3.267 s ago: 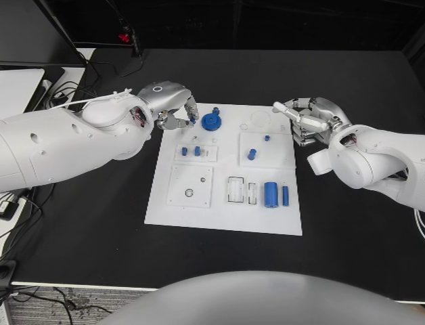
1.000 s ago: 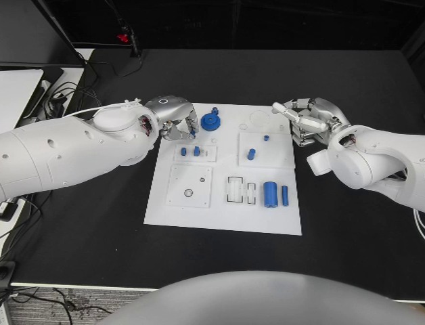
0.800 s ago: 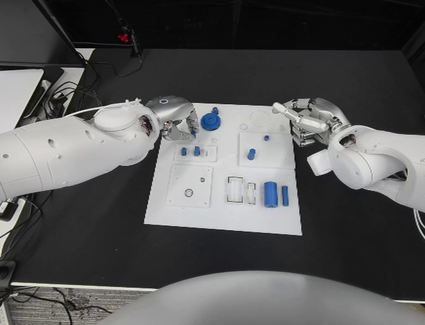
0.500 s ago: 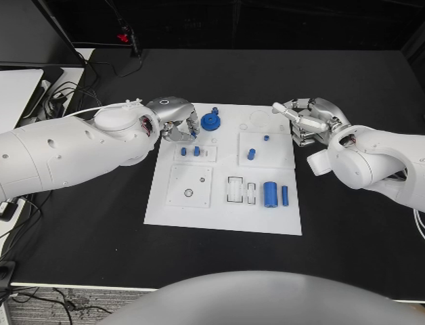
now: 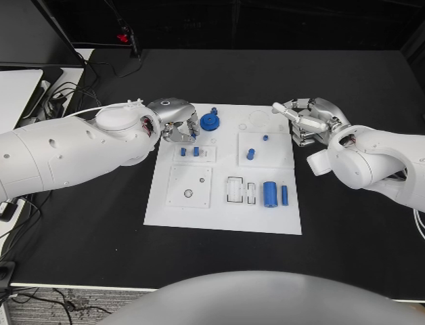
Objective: Assemble the parts on the task board
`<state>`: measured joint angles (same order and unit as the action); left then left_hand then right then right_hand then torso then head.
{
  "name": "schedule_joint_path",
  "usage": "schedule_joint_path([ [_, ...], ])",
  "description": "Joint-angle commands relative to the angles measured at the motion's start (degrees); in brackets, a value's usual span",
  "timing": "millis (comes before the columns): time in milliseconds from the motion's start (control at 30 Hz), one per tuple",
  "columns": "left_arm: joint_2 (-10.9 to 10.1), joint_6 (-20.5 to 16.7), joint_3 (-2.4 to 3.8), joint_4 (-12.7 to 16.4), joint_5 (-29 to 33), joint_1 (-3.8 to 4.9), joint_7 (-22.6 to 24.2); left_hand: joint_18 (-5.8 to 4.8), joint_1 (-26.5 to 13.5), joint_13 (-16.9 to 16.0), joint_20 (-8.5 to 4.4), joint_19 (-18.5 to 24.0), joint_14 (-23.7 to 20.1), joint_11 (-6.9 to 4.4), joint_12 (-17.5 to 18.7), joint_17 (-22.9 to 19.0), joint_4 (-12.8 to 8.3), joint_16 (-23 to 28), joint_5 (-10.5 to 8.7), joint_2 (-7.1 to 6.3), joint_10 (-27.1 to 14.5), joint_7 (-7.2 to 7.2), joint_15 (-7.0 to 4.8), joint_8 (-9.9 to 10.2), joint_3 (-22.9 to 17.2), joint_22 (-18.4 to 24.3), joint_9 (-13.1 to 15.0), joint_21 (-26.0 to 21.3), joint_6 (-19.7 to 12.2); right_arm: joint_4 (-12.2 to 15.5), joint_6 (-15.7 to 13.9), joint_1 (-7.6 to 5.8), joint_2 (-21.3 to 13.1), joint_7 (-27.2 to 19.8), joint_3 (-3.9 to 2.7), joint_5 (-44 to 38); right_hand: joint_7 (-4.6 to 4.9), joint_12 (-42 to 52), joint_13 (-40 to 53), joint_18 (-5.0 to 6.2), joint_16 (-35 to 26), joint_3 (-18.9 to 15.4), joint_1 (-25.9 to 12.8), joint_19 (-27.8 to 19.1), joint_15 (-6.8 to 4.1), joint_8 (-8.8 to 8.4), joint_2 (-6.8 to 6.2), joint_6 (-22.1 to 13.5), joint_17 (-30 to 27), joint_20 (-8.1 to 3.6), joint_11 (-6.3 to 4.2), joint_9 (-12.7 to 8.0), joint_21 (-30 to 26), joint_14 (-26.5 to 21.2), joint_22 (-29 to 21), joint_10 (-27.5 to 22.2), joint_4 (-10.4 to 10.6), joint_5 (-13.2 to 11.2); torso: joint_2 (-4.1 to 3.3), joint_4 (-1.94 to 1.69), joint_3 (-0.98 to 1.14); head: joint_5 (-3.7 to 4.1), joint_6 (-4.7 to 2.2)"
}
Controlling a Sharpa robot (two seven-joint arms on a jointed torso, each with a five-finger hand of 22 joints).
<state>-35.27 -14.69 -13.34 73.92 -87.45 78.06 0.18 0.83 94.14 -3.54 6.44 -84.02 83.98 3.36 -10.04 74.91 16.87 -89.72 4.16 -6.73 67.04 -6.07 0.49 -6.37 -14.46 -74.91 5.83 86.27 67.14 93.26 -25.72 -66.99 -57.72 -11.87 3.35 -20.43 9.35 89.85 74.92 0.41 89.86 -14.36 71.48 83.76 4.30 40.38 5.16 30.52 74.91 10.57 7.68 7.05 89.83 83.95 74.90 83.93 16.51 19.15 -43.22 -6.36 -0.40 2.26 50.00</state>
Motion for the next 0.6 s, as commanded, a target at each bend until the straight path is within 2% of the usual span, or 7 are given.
schedule_joint_path([
  [33,0.1,2.3,-0.15,-0.2,0.1,-0.17,-0.9,0.36,-0.1,0.0,-0.44,-2.8,5.5,0.14,0.6,13.8,-0.2,0.2,-0.35,0.15,0.4,-0.18,-0.39,0.1,-0.4,-13.5,-0.1,-0.3,0.0,0.2,0.4,-0.06,0.0,-0.5,-0.03,-0.1,2.59,0.1,15.1,-0.41,0.1,-0.3,0.3,6.2,0.15,0.30,0.32,-0.1,15.1,0.15,0.11,-0.1,0.2,6.1,15.1,6.1,0.1,0.3,-0.03,0.00,0.00,0.06,0.00],
  [167,0.1,2.5,-0.15,-0.2,0.1,-0.19,-1.4,0.42,0.1,0.1,-0.34,-2.6,5.5,0.63,1.8,13.5,-0.2,0.3,-0.37,-0.63,-0.9,-0.67,-0.03,0.8,-0.6,-13.4,-0.4,-0.5,-1.2,0.1,0.4,-0.06,0.0,-0.5,-0.03,-0.1,2.59,0.1,15.1,-0.41,0.1,-0.3,0.3,6.2,0.15,0.30,0.32,-0.1,15.1,0.15,0.11,-0.1,0.2,6.1,15.1,6.1,0.1,0.3,0.00,-0.02,-0.01,0.10,0.00],
  [267,0.1,2.4,-0.15,-0.3,0.1,-0.20,-1.8,0.51,-0.1,0.1,-0.04,-2.3,5.3,1.26,2.9,13.0,-0.1,0.5,-0.36,-1.59,-2.8,-1.09,0.51,2.1,-0.5,-13.3,-0.9,-0.9,-3.7,0.1,0.4,-0.06,0.0,-0.5,-0.03,-0.1,2.59,0.1,15.1,-0.41,0.1,-0.3,0.3,6.2,0.15,0.30,0.32,-0.1,15.1,0.15,0.11,-0.1,0.2,6.1,15.1,6.1,0.1,0.3,-0.01,-0.06,0.00,0.18,0.00],
  [333,0.1,2.2,-0.15,-0.2,0.1,-0.21,-2.0,0.59,-0.3,0.0,0.21,-2.1,5.1,1.63,3.4,12.6,-0.2,0.6,-0.32,-2.15,-3.8,-1.32,0.82,2.8,-0.4,-13.2,-1.5,-1.2,-6.1,0.1,0.4,-0.06,0.0,-0.5,-0.03,-0.1,2.59,0.1,15.1,-0.41,0.1,-0.3,0.3,6.2,0.15,0.30,0.32,-0.1,15.1,0.15,0.11,-0.1,0.2,6.1,15.1,6.1,0.1,0.3,-0.01,-0.04,0.00,0.16,0.00],
  [467,0.0,1.6,-0.15,-0.2,0.1,-0.21,-2.1,0.80,-0.9,-0.1,0.84,-1.5,4.7,2.23,3.9,11.6,-0.2,1.0,-0.19,-2.89,-6.2,-1.58,1.39,2.5,0.2,-12.9,-2.0,-1.9,-11.5,0.1,0.4,-0.05,0.1,-0.5,-0.03,-0.1,2.59,0.1,15.1,-0.41,0.1,-0.3,0.3,6.2,0.14,0.33,0.33,-0.1,15.1,0.15,0.11,-0.1,0.2,6.1,15.1,6.1,0.1,0.4,0.01,-0.04,-0.03,0.21,0.00],
  [533,-0.1,1.2,-0.15,-0.2,0.1,-0.21,-2.1,0.90,-1.1,-0.1,0.94,-1.2,4.6,2.33,4.1,11.2,-0.3,1.2,-0.05,-2.92,-7.6,-1.87,1.14,2.5,0.7,-12.8,-2.0,-2.2,-13.3,0.1,0.4,-0.05,0.1,-0.5,-0.03,-0.1,2.59,0.1,15.1,-0.41,0.1,-0.3,0.3,6.2,0.14,0.33,0.34,-0.1,15.1,0.14,0.11,-0.2,0.2,6.1,15.1,6.1,0.1,0.4,-0.01,0.01,-0.02,0.19,0.00],
  [600,-0.3,0.4,-0.15,-0.2,0.1,-0.22,-2.2,1.17,-1.5,-0.2,0.99,-0.5,4.0,2.52,3.8,9.9,-0.3,1.6,0.10,-2.89,-8.6,-1.36,1.03,2.4,1.4,-12.4,-2.0,-3.2,-15.7,0.1,0.4,-0.05,0.1,-0.5,-0.03,-0.1,2.59,0.1,15.1,-0.41,0.1,-0.3,0.3,6.2,0.14,0.33,0.34,-0.1,15.1,0.14,0.11,-0.2,0.2,6.1,15.1,6.1,0.1,0.4,-0.02,-0.01,-0.01,0.26,0.00],
])
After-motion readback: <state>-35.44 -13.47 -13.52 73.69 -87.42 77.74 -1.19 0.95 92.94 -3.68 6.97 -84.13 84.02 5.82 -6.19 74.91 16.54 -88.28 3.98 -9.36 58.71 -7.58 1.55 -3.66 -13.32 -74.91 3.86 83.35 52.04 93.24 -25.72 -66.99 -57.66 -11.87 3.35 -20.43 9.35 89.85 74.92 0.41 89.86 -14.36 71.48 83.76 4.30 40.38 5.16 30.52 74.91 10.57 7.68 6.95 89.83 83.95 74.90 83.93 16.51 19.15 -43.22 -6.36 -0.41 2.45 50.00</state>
